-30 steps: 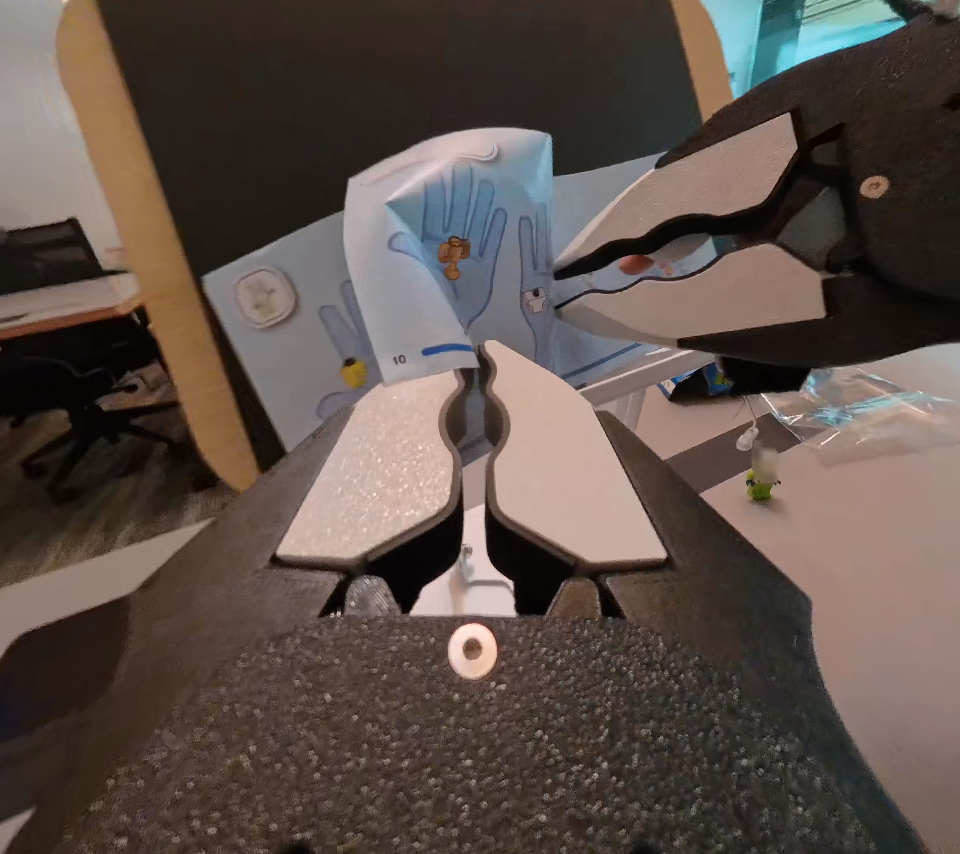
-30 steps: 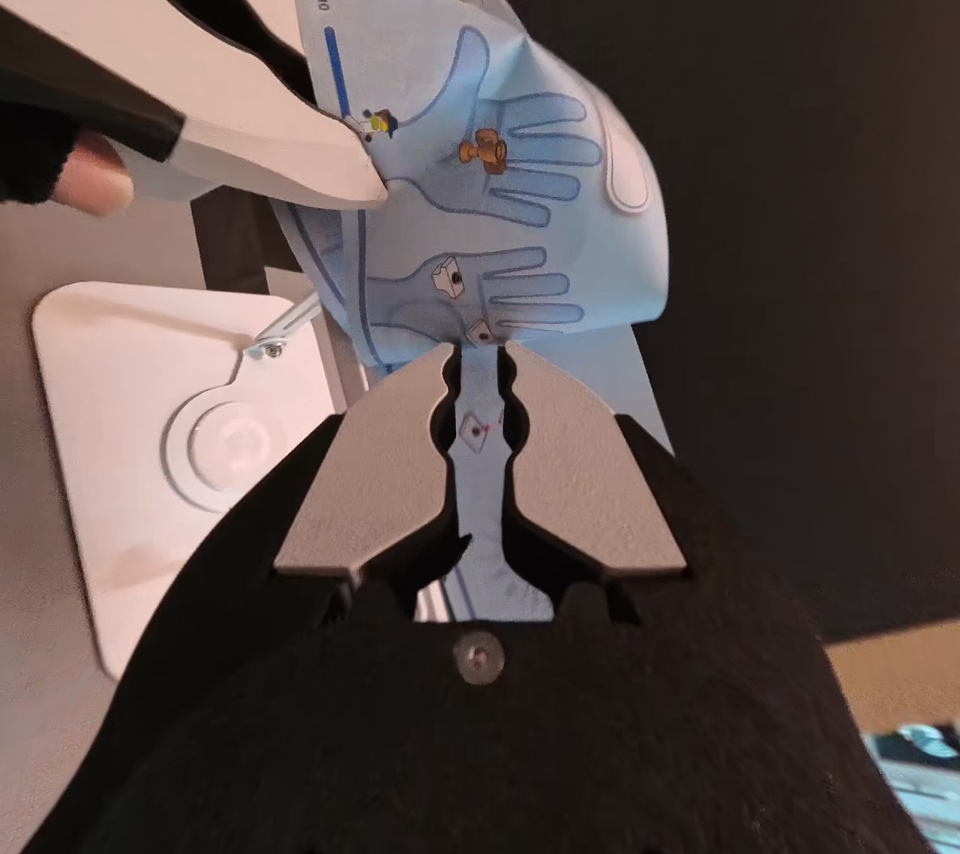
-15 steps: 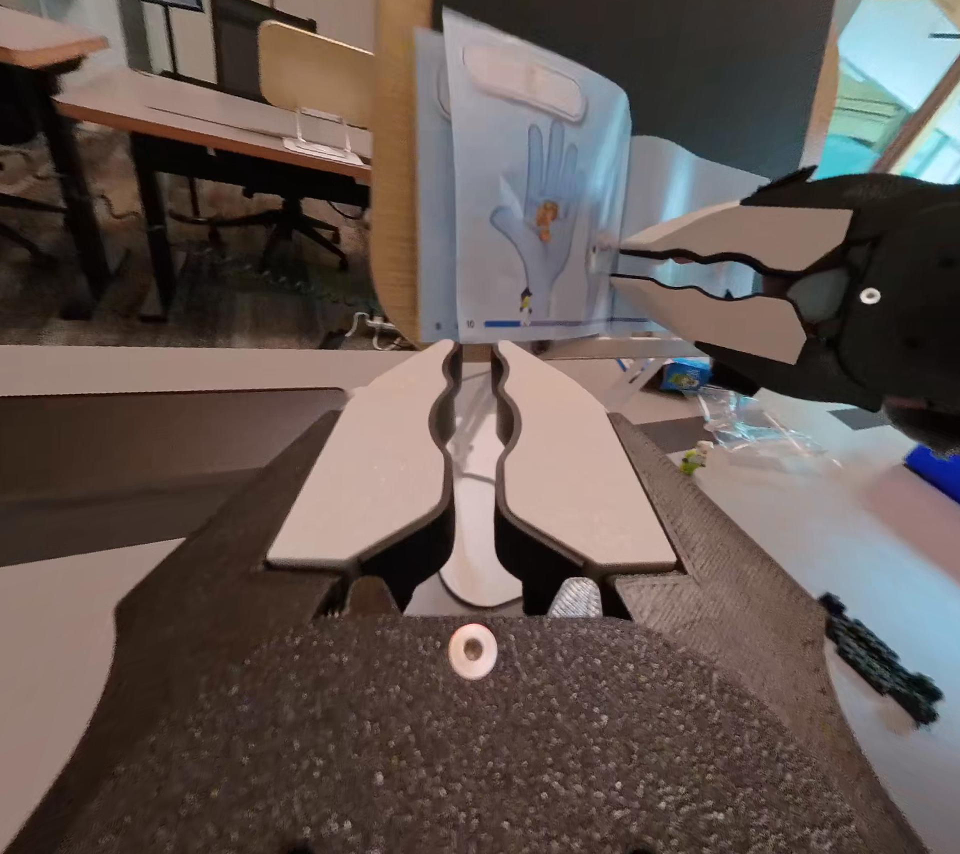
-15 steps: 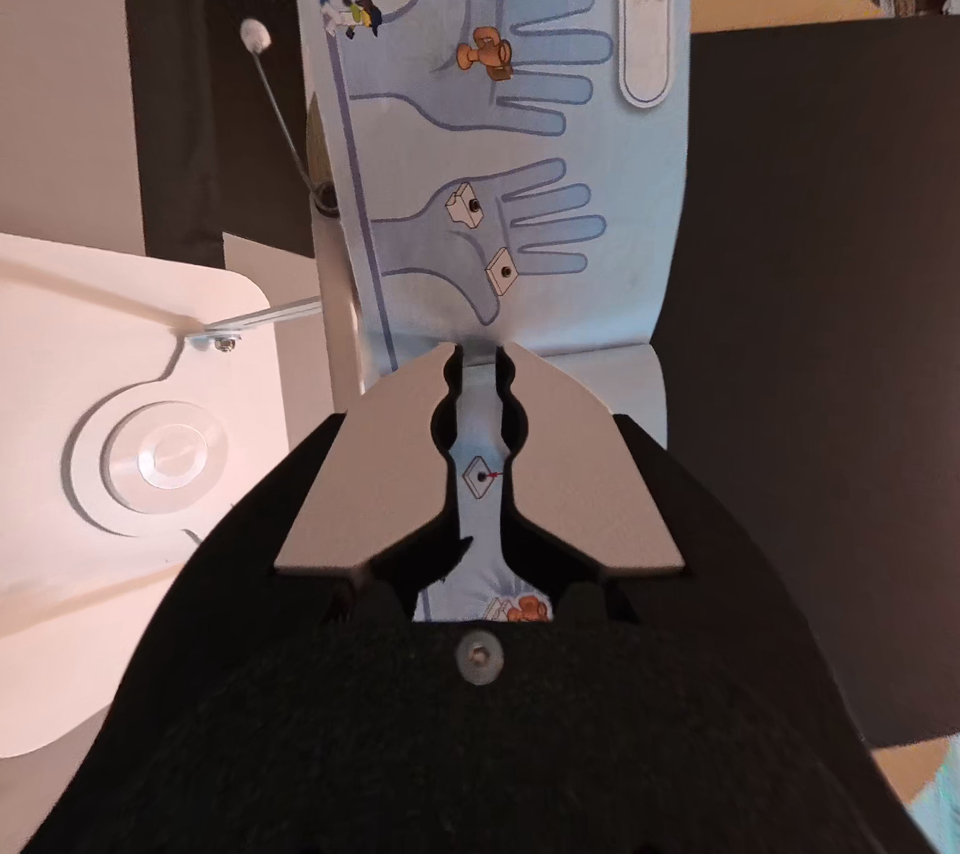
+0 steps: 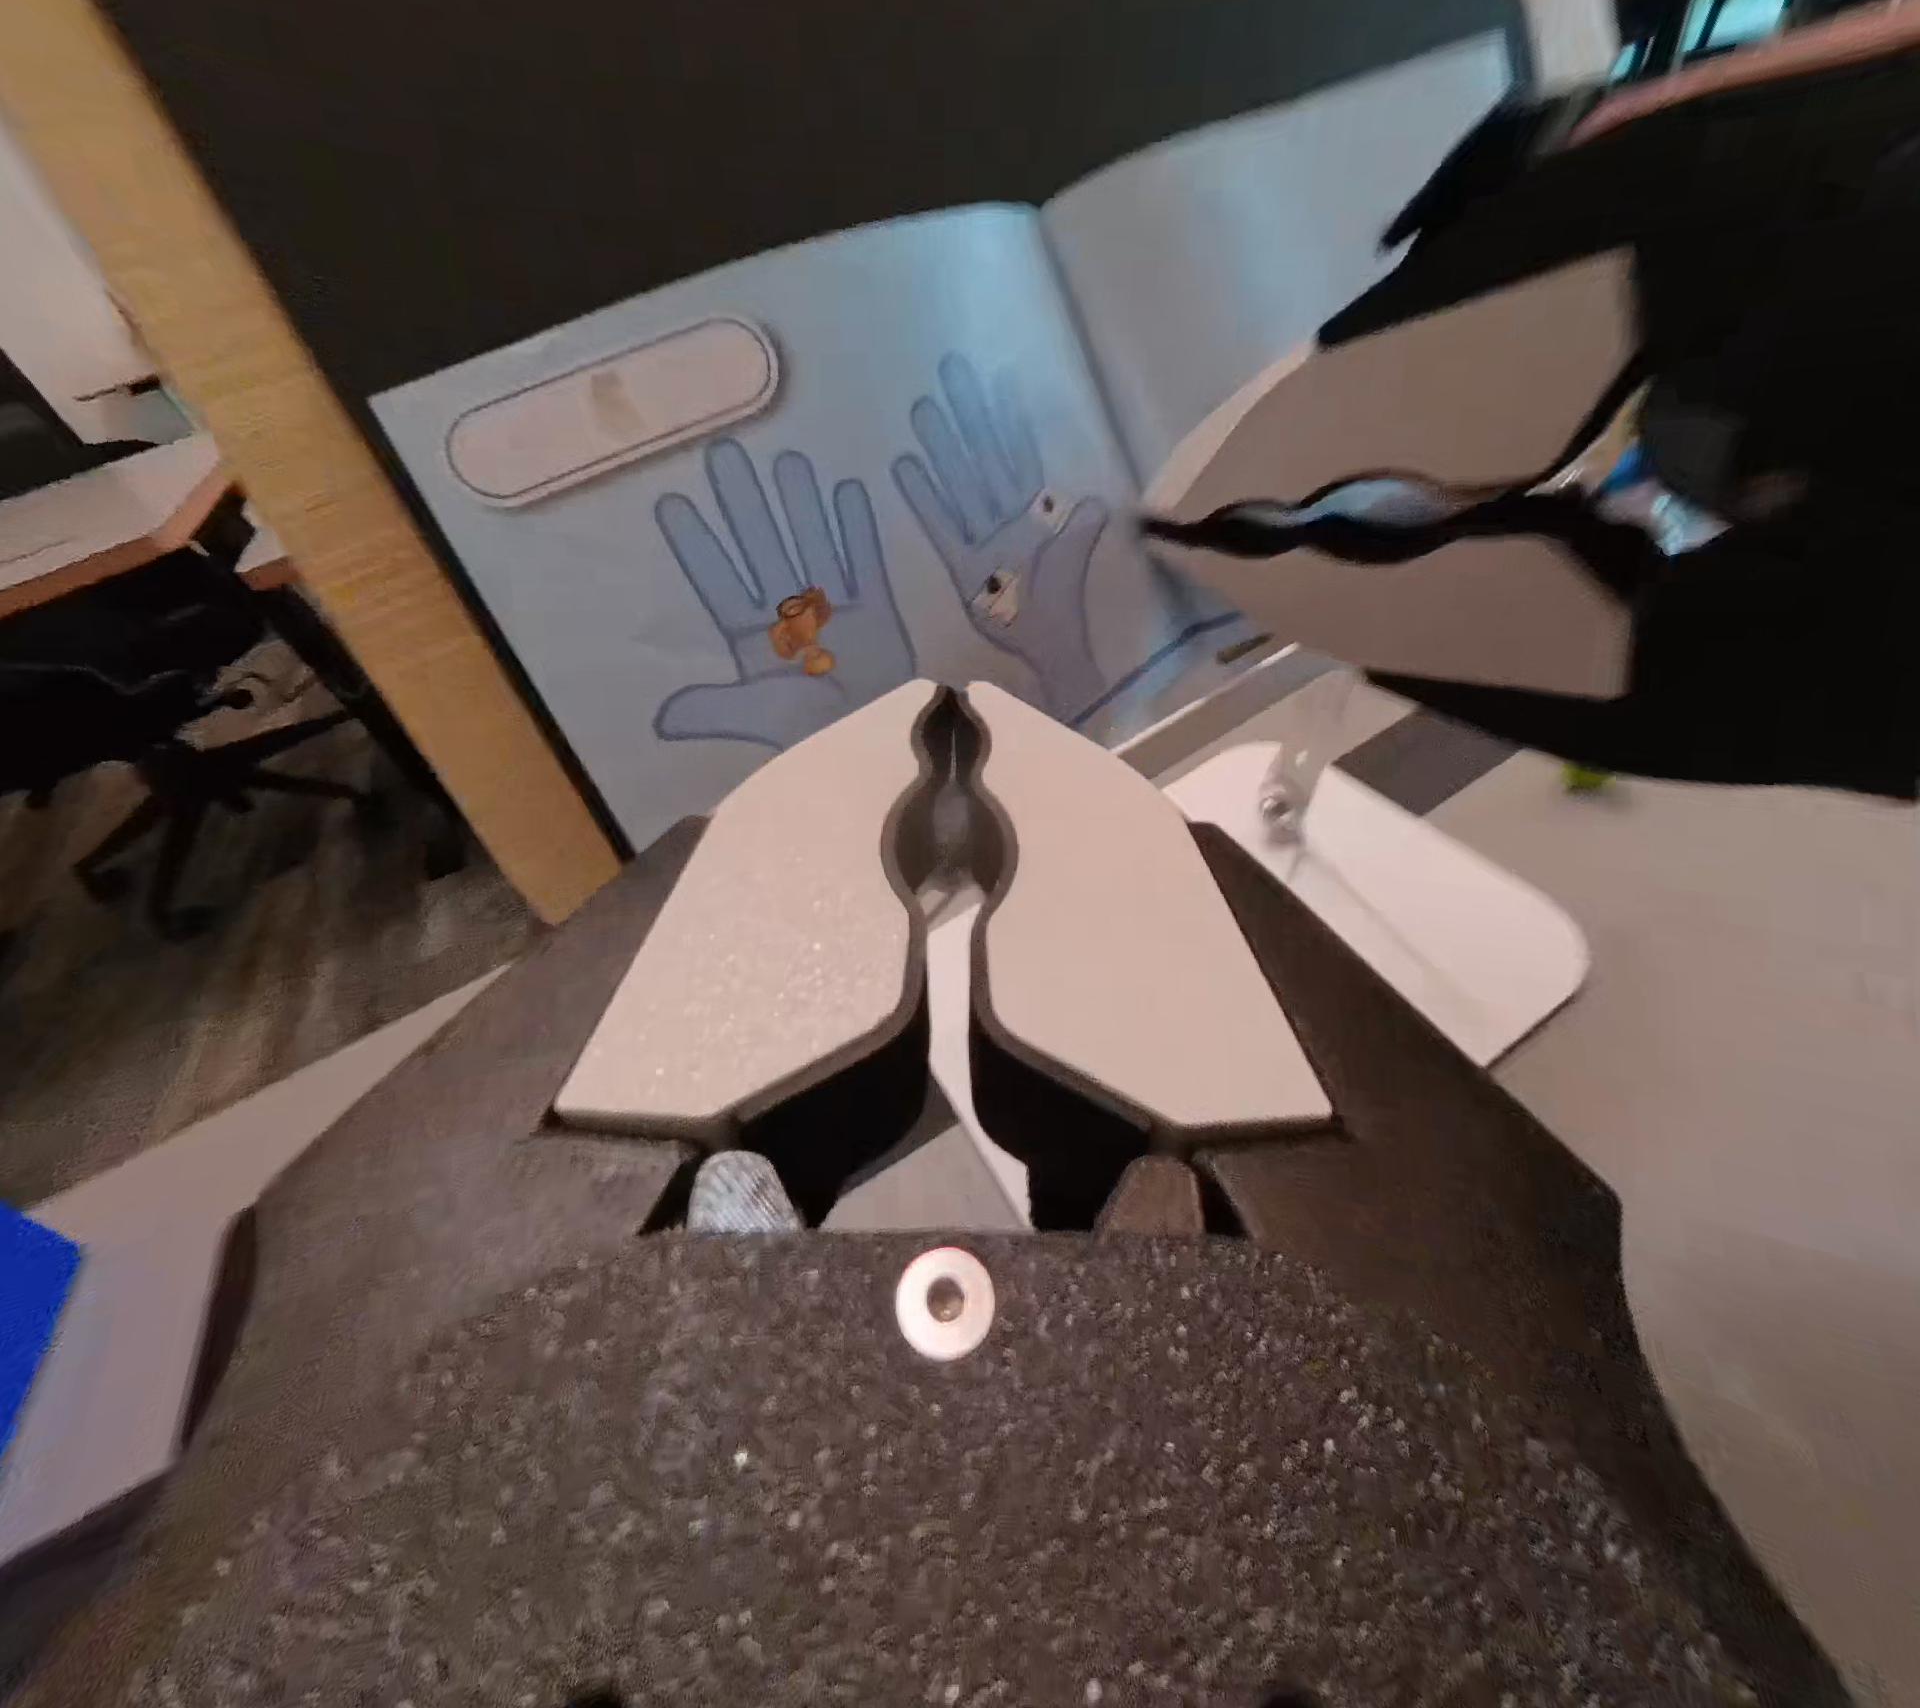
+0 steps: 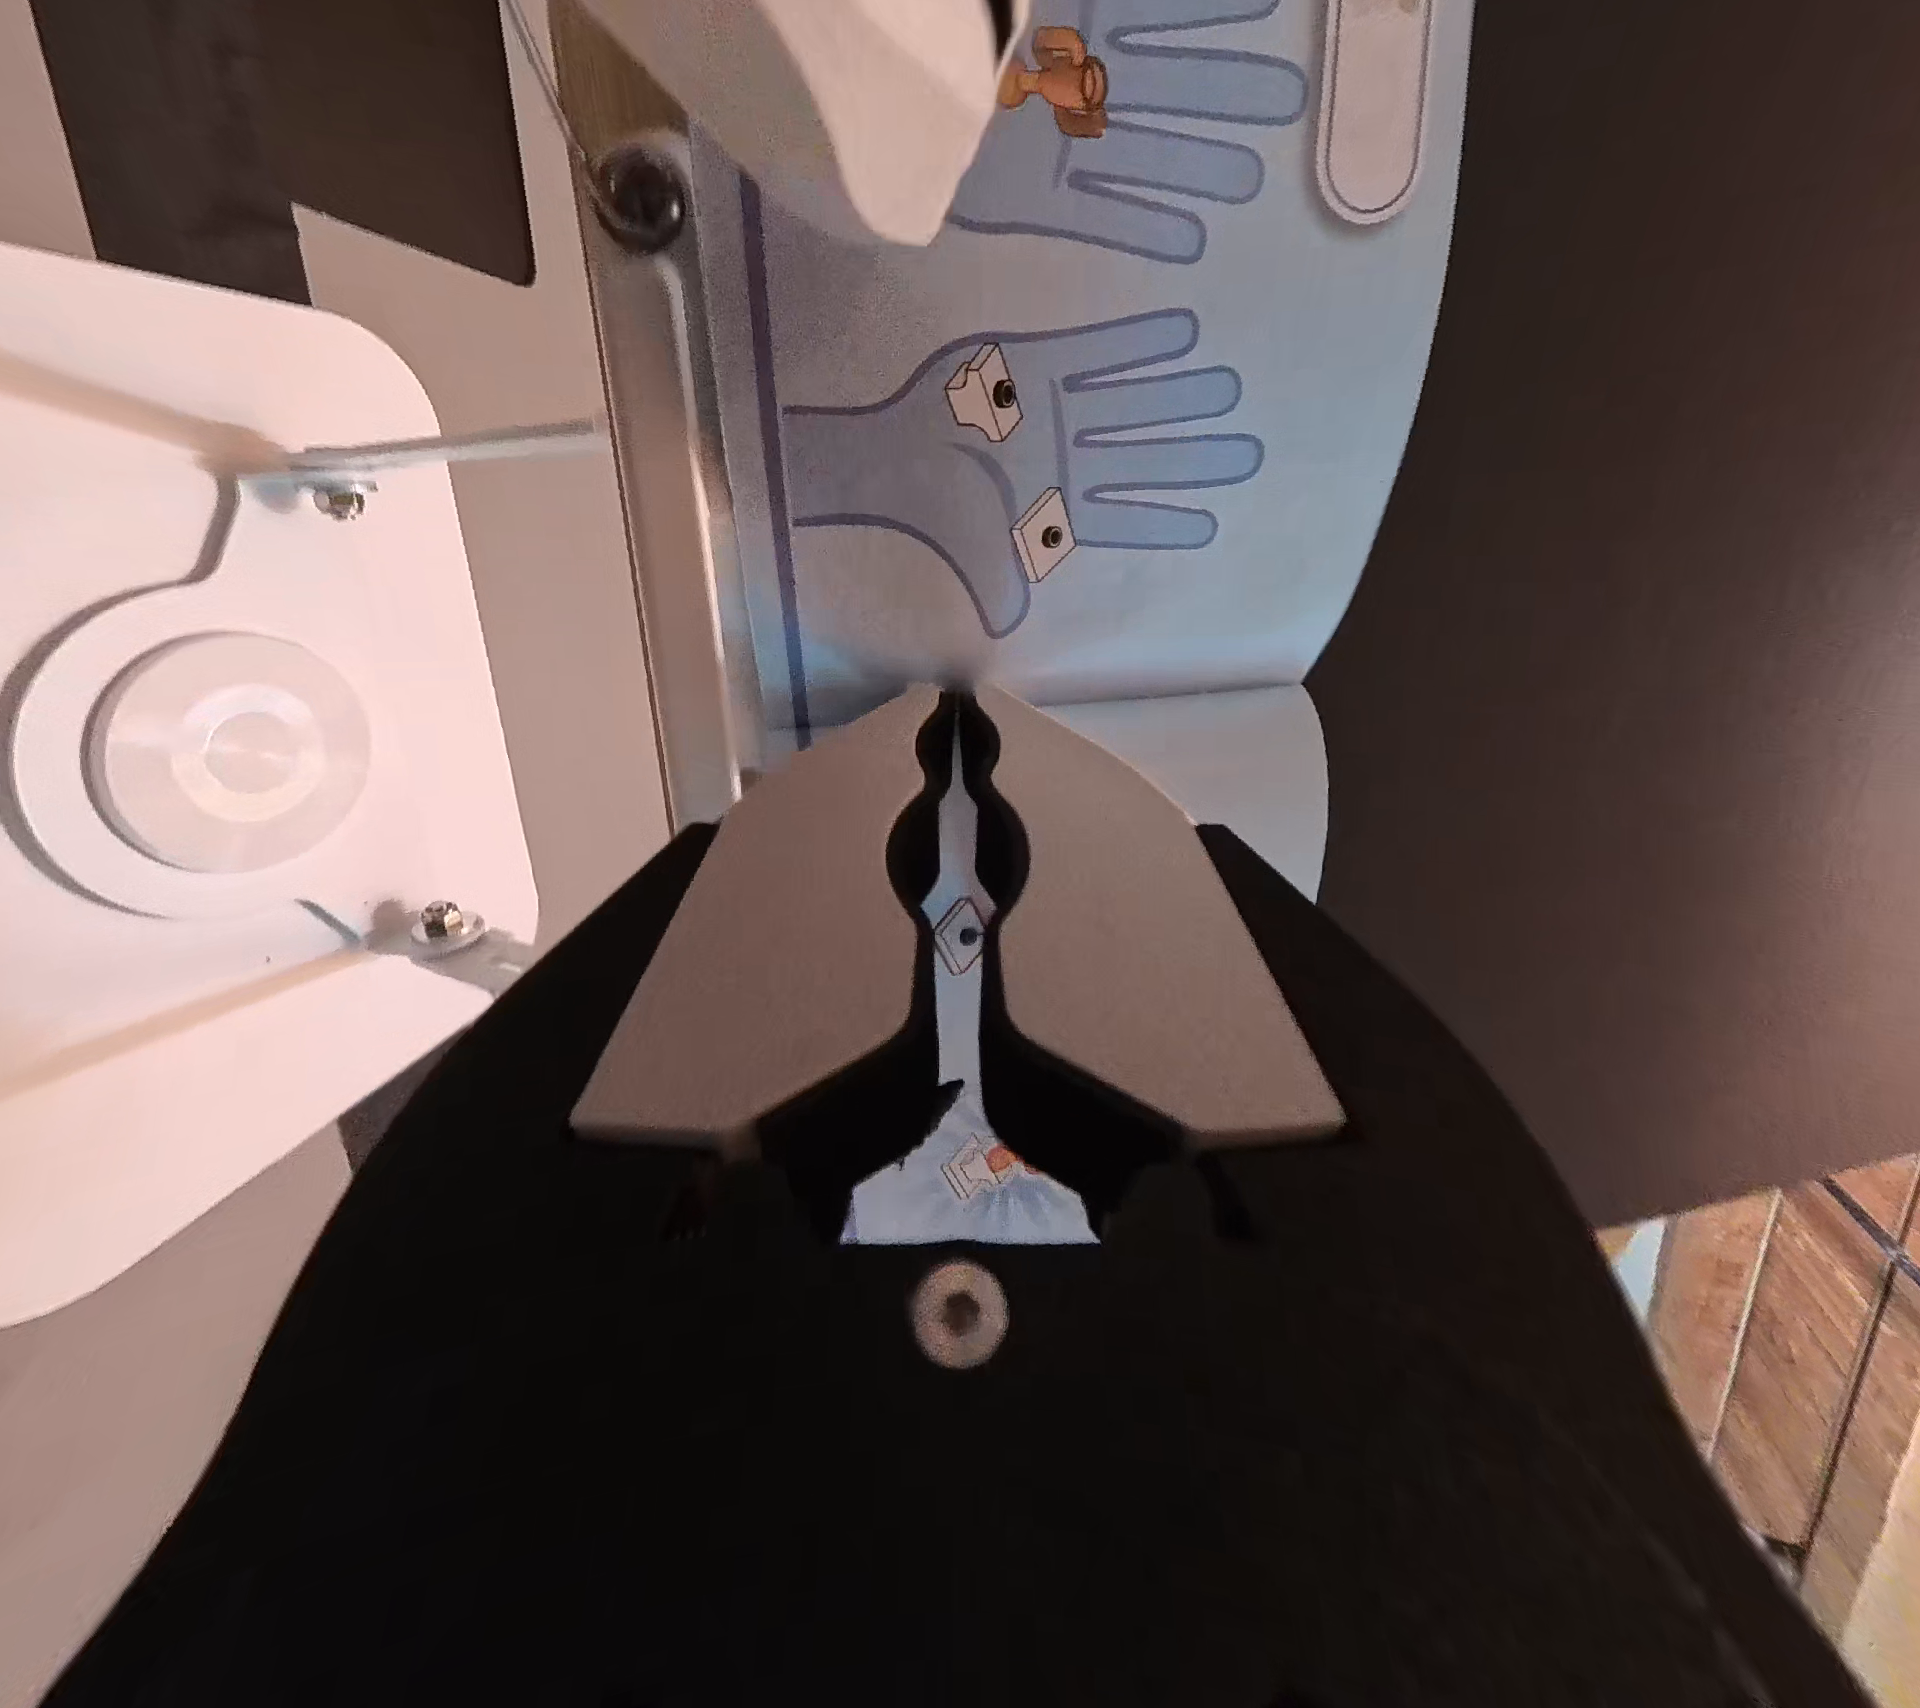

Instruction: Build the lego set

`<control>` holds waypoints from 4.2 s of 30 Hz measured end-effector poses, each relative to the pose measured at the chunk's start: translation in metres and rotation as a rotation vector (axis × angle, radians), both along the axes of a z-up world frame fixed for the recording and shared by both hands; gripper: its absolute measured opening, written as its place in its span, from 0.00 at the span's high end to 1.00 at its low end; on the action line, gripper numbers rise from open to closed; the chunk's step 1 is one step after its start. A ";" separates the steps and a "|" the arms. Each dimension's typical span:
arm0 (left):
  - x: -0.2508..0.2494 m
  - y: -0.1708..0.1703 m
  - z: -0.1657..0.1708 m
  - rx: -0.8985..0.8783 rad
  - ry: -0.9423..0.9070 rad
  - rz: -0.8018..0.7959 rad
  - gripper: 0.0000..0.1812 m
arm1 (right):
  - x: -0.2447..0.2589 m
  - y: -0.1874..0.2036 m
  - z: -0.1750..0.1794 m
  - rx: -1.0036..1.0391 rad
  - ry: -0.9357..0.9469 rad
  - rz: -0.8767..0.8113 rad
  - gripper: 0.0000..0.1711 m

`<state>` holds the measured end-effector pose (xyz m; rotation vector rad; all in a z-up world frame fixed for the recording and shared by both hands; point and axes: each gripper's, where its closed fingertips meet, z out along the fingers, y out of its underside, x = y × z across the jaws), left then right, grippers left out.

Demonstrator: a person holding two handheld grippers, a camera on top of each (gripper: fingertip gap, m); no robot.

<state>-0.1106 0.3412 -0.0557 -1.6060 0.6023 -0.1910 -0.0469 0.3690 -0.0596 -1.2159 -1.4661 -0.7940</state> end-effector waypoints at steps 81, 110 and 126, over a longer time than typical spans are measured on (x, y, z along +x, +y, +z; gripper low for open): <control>-0.006 0.019 -0.030 -0.438 0.449 -0.099 1.00 | 0.045 -0.005 -0.018 -0.634 0.596 -0.121 1.00; -0.034 -0.055 0.018 -0.071 0.095 0.059 1.00 | 0.015 -0.035 0.002 -0.536 0.688 0.009 0.99; -0.042 -0.027 -0.055 -0.548 -0.940 -0.160 0.83 | -0.016 -0.003 -0.011 -0.497 0.510 -0.106 1.00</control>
